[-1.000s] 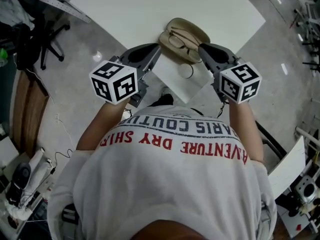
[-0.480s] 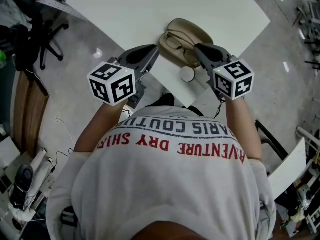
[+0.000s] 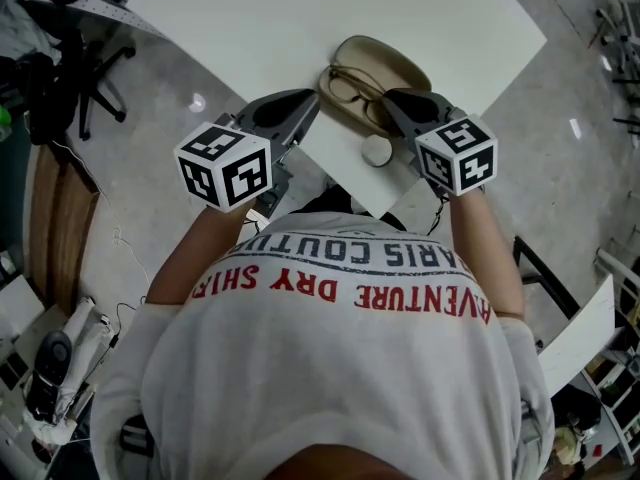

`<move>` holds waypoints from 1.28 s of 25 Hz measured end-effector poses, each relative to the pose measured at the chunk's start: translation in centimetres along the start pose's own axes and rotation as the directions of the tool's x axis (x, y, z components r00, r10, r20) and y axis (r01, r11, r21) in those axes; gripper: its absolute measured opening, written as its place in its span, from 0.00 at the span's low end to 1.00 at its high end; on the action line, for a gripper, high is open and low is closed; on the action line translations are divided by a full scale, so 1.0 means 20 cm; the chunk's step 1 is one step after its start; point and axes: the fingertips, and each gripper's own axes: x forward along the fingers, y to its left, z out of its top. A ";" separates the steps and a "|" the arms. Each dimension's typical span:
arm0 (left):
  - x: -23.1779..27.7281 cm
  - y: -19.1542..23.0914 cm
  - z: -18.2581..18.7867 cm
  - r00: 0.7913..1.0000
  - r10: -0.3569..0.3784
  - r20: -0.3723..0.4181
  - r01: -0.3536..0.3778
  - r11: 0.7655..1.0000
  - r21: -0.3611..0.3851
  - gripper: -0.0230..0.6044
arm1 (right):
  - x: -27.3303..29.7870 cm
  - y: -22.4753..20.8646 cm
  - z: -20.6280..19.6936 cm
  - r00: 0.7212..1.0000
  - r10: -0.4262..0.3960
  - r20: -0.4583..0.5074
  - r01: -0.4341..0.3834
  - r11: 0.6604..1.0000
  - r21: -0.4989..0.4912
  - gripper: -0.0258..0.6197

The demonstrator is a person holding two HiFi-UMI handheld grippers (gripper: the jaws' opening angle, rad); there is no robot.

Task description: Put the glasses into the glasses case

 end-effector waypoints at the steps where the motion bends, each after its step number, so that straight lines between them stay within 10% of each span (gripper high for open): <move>1: 0.00 0.00 0.00 1.000 -0.001 -0.001 0.001 1.000 0.000 0.10 | 0.01 0.00 -0.01 1.000 -0.007 -0.007 0.007 1.000 -0.010 0.10; 14: 0.01 0.00 0.00 1.000 -0.021 0.005 0.021 1.000 0.001 0.10 | 0.01 0.01 -0.02 0.998 -0.038 -0.052 0.037 0.999 -0.034 0.18; 21: -0.04 -0.06 0.04 0.999 -0.048 0.006 0.048 0.999 0.019 0.10 | -0.16 0.08 0.09 0.998 -0.050 0.029 0.051 0.998 -0.023 0.33; 32: -0.20 -0.27 0.28 0.988 -0.127 0.089 0.116 0.985 0.125 0.10 | -0.55 0.26 0.44 0.965 -0.088 0.246 0.106 0.992 -0.062 0.28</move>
